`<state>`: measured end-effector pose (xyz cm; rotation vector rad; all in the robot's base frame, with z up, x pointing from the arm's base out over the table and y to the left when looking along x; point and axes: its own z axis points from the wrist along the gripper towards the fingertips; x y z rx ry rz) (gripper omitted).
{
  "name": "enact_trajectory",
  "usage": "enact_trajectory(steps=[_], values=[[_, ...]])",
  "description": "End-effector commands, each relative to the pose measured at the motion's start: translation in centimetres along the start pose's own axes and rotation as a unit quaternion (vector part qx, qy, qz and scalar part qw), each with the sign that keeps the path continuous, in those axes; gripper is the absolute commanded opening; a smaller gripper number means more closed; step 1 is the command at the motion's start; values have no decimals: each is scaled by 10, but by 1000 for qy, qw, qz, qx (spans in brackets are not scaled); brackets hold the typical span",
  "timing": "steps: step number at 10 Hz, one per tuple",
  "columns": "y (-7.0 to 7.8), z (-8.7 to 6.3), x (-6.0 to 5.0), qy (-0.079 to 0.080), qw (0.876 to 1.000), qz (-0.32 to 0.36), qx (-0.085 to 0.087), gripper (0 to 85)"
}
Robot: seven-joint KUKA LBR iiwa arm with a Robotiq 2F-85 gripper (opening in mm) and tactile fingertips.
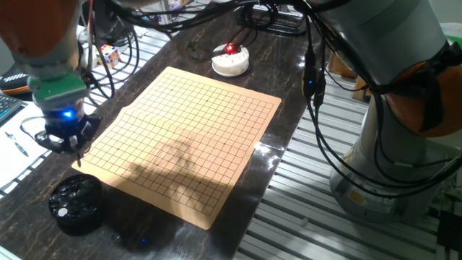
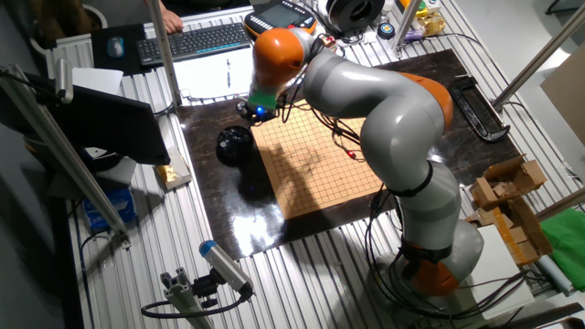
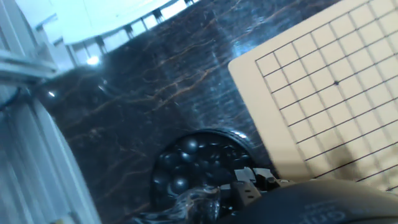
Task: Play the first move as black on the 3-4 point in the upper right corner of the Go board
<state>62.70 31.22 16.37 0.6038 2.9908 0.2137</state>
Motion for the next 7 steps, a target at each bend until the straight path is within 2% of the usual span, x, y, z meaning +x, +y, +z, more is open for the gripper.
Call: enact_trajectory(steps=[1, 7], values=[[-2, 0, 0, -2, 1000, -16, 15, 7], [-13, -2, 0, 5, 997, -69, 47, 7]])
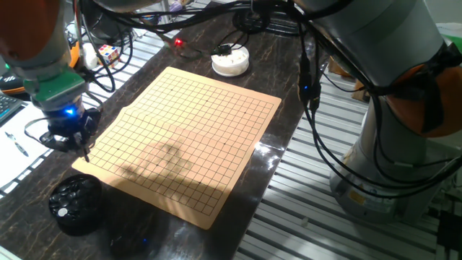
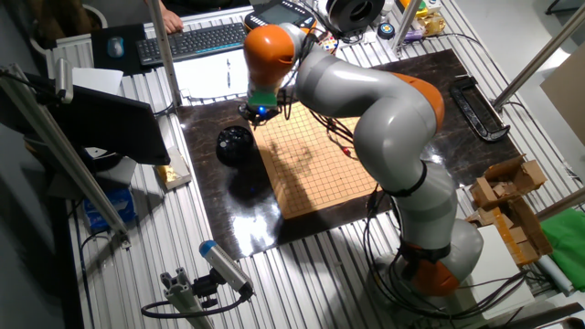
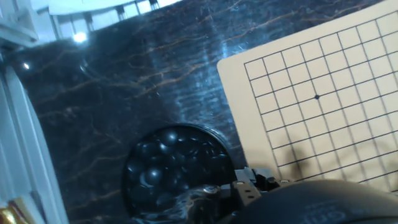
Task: Play the first move as black on the 3-4 point in the upper right corner of the Go board
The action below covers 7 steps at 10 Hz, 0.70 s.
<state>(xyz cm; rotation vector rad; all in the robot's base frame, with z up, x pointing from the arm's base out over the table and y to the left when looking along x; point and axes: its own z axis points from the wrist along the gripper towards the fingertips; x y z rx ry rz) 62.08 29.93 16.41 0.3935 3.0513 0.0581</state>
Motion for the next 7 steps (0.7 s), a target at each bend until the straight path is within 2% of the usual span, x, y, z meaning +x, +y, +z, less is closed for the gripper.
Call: enact_trajectory(steps=[1, 3, 7], values=[[-2, -1, 1, 0, 1000, -11, 8, 7], [-7, -3, 4, -1, 999, -37, 27, 7], [-29, -3, 10, 5, 994, -103, 48, 7]])
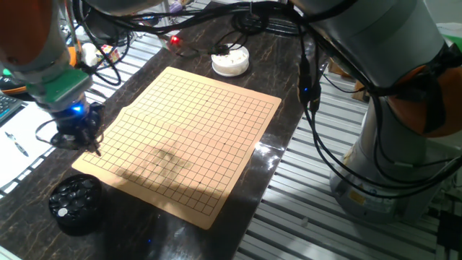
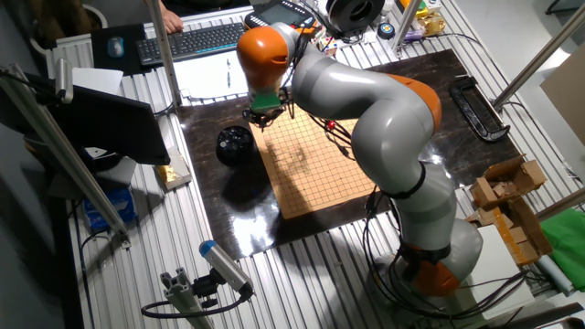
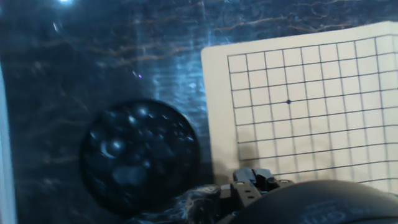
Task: Play the first move as black on the 3-4 point in the upper right corner of the Go board
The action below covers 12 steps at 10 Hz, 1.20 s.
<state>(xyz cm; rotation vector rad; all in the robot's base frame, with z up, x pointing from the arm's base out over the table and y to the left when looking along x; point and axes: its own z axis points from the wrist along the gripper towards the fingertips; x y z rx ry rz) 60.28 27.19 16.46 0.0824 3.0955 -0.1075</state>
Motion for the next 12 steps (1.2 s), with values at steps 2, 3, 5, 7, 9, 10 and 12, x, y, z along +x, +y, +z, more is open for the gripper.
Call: enact_trajectory(steps=[2, 3, 5, 7, 9, 10, 12], values=[[-9, 3, 4, 5, 1000, -26, 5, 7], [-13, 3, 6, 6, 999, -34, 6, 7], [-16, 4, 10, 9, 999, -49, 15, 7], [-19, 4, 14, 8, 998, -58, 22, 7], [-24, 8, 18, 7, 998, -61, 24, 7], [-27, 11, 21, 6, 998, -61, 17, 7], [-28, 13, 21, 10, 998, -59, 11, 7]])
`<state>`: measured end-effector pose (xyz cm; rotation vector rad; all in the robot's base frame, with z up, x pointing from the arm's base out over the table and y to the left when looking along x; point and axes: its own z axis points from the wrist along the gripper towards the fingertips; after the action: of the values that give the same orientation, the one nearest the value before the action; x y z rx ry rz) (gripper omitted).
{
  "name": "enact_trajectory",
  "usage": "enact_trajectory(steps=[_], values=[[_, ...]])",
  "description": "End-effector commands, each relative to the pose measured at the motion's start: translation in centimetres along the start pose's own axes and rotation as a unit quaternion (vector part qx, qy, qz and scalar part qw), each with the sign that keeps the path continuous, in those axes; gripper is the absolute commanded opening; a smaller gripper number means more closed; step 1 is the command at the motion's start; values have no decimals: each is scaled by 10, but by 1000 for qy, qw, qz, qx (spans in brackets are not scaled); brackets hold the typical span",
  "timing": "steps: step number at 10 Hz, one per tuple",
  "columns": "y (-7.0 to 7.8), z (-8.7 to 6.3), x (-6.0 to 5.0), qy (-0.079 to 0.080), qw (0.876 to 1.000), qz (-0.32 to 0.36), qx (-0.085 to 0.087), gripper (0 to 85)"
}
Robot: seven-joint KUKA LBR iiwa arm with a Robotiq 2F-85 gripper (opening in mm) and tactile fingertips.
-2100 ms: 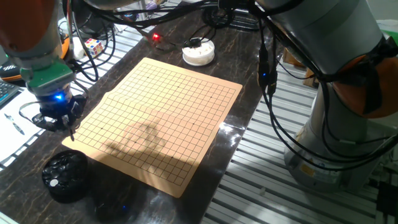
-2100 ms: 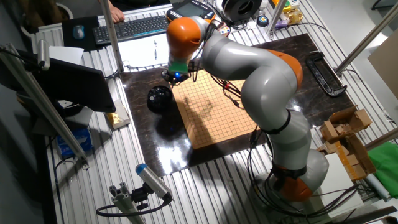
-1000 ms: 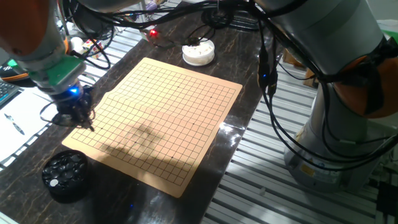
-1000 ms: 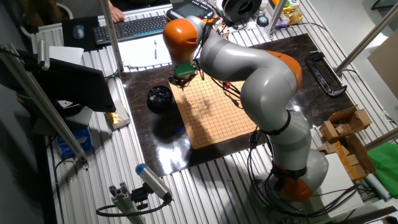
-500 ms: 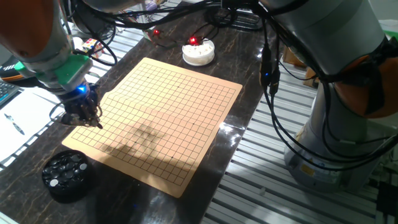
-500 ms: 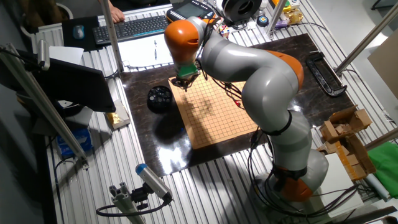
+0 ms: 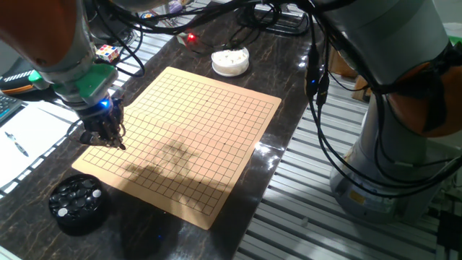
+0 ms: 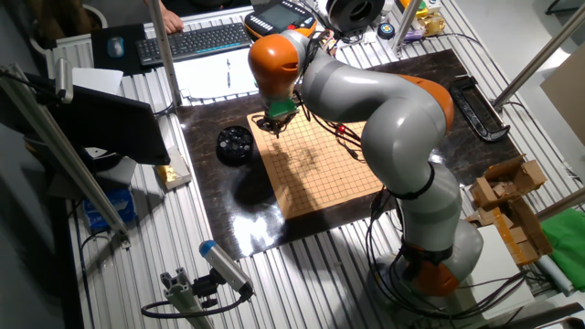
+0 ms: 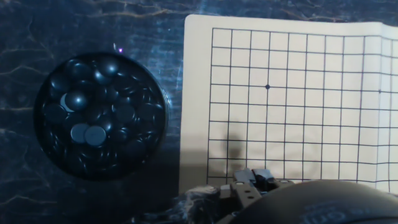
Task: Play the first move as black on the 3-4 point in the upper right corner of the Go board
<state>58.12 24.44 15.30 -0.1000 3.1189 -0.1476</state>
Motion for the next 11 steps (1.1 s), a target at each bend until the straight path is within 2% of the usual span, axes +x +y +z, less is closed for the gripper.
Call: enact_trajectory(steps=[1, 7, 11], values=[[0, 0, 0, 3, 1000, 0, -3, 7], [1, 0, -1, 15, 1000, 5, -22, 7], [1, 0, -1, 15, 1000, 17, -20, 7]])
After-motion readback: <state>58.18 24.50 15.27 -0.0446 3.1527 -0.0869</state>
